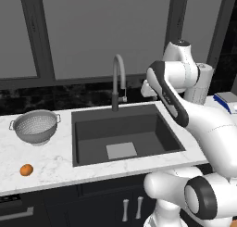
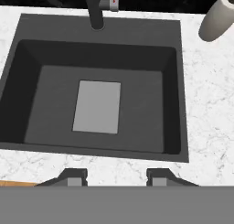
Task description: Put the colander in the sink, put the tangerine in the colander, and turn on the sink faucet and pour water over the colander.
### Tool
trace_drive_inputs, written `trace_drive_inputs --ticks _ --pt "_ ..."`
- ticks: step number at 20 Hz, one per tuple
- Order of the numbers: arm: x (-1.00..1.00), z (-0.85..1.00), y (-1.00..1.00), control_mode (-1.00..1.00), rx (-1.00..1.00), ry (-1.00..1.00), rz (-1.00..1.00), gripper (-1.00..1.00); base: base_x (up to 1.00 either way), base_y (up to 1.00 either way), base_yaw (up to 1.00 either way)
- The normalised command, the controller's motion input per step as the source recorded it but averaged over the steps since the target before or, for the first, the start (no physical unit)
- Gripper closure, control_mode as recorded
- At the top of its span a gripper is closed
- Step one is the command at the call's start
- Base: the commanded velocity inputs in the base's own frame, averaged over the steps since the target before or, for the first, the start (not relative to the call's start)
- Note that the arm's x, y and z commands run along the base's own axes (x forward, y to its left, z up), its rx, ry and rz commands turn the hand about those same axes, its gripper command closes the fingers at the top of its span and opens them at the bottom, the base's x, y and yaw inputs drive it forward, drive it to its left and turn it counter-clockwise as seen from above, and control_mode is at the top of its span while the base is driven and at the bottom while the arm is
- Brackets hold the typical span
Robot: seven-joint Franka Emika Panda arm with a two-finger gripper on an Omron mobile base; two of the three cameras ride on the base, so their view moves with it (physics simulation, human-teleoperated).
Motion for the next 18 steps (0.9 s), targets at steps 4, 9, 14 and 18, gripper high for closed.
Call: trace_drive_inputs --ticks 4,9,14,18 --pt "-0.04 0.00 0.37 -1.00 -0.03 0.00 -0.03 -1.00 0.00 0.00 0.00" --pt "-0.26 -0.16 0.76 -1.00 -0.01 -0.01 -0.09 -1.00 0.00 0.00 0.00" --pt "-0.43 -0.36 0.67 -1.00 0.14 0.00 -0.07 -1.00 0.00 0.00 0.00" --pt "-0.32 -0.22 0.77 -1.00 0.26 0.00 -0.08 -1.00 0.00 0.00 0.00"
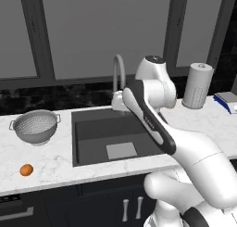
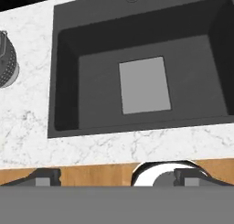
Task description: Put the colander in the sink, put the tangerine in the colander, and turn on the sink faucet and pour water over the colander.
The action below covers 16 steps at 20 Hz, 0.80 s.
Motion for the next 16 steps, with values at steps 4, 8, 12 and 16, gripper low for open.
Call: trace_drive_inputs --ticks 4,8,12,16 --pt "-0.05 -0.06 1.00 -1.00 0.30 -0.01 -0.09 -1.00 0.00 0.00 0.00" --pt "0.07 -0.02 1.00 -1.00 0.22 0.00 -0.11 -1.00 0.00 0.00 0.00" --pt "0.45 -0.02 1.00 -1.00 0.02 0.07 -0.17 -1.00 0.00 0.00 0.00" --pt "0.73 -0.11 0.94 -1.00 -0.02 0.24 -0.11 -1.00 0.00 0.00 0.00"
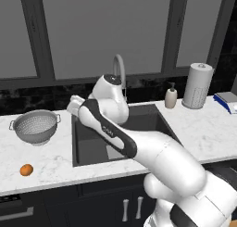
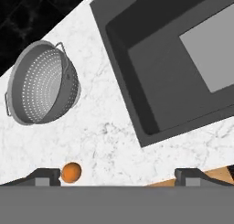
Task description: Put the colander in the sink, put the tangerine in the colander, and turn on the sink faucet and pour water over the colander.
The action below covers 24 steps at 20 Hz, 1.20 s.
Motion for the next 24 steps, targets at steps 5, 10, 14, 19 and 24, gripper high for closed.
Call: trace_drive_inputs --ticks 5,10,14,19,24 --pt "0.70 -0.04 0.74 -1.00 -0.09 0.26 -0.07 -1.00 0.00 0.00 0.00" --pt "0.45 -0.25 0.36 -1.00 -0.10 0.10 -0.07 -1.00 0.00 0.00 0.00" --pt "0.11 -0.30 0.23 -1.00 -0.09 0.00 -0.05 -1.00 0.00 0.00 0.00" --pt "0.00 -0.39 0.08 -1.00 -0.07 0.00 -0.04 -1.00 0.00 0.00 0.00" --pt "0.10 -0.31 0.05 -1.00 0.00 0.00 -0.04 -1.00 0.00 0.00 0.00"
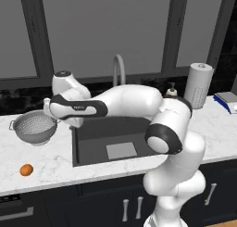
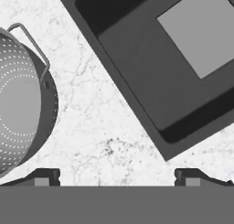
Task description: Put the colander in the sink, put the tangerine in the colander, and turn on the sink faucet and pour water over the colander.
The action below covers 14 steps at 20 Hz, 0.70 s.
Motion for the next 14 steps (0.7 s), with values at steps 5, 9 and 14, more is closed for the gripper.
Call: trace_drive_inputs --ticks 5,9,14 --pt "0.29 -0.27 0.22 -1.00 0.00 0.03 -0.02 -1.00 0.00 0.00 0.00" --pt "0.27 -0.17 0.33 -1.00 -0.01 0.00 -0.02 -1.00 0.00 0.00 0.00" --pt "0.34 0.00 0.40 -1.00 0.00 0.00 -0.01 -1.00 0.00 0.00 0.00"
